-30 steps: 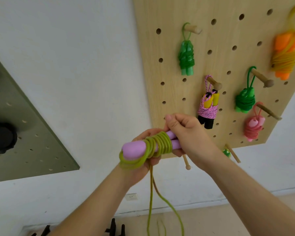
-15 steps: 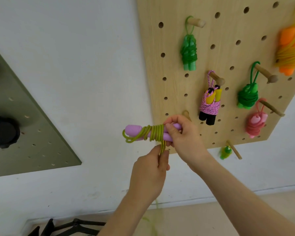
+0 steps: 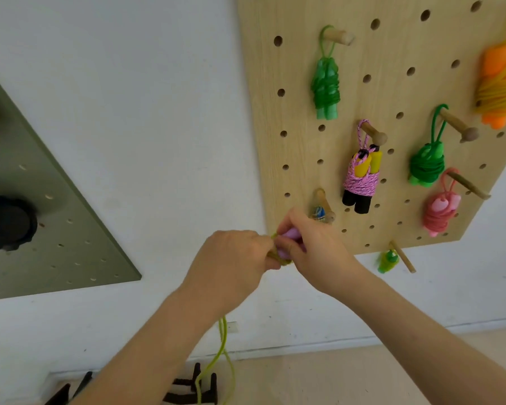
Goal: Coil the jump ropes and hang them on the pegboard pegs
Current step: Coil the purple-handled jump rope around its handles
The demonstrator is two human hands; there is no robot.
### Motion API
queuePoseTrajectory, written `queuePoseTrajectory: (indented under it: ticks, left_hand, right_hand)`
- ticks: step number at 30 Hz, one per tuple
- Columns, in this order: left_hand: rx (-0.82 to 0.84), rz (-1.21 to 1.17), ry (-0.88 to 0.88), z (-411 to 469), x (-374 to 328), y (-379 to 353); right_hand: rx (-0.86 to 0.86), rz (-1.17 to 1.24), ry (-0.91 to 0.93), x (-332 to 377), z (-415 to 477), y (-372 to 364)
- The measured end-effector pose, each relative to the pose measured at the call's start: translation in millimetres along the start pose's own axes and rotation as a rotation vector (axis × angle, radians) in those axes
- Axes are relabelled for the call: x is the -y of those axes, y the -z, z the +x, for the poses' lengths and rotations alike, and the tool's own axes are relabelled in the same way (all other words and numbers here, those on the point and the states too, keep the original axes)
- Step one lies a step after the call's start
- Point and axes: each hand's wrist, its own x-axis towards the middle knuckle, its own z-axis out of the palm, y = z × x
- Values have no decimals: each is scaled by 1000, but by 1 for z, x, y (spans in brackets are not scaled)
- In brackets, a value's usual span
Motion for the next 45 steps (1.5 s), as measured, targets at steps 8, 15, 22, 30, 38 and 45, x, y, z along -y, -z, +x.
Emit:
queuePoseTrajectory:
  ticks: [8,15,22,30,38,45]
  left_hand:
    - [243,-673,215,23,16,17]
    - [240,-778,123,28,18,6]
    - [374,-1250,30,36,25,8]
    - [-70,-1801,527,26,-5,-47]
    - [-39,-766,401,-3,-25,-84]
    - [-73,182,-77,-9,-8,-68]
  right_hand:
    - [283,36,102,10,-18,20]
    - [267,444,-115,10,-16,32]
    - [257,764,-92,24,-22,44]
    - [-188,1279,-331,15,-7,16]
    - [-177,1275,-548,-19,4,2]
    - [-188,708,-495,-22,5,-17]
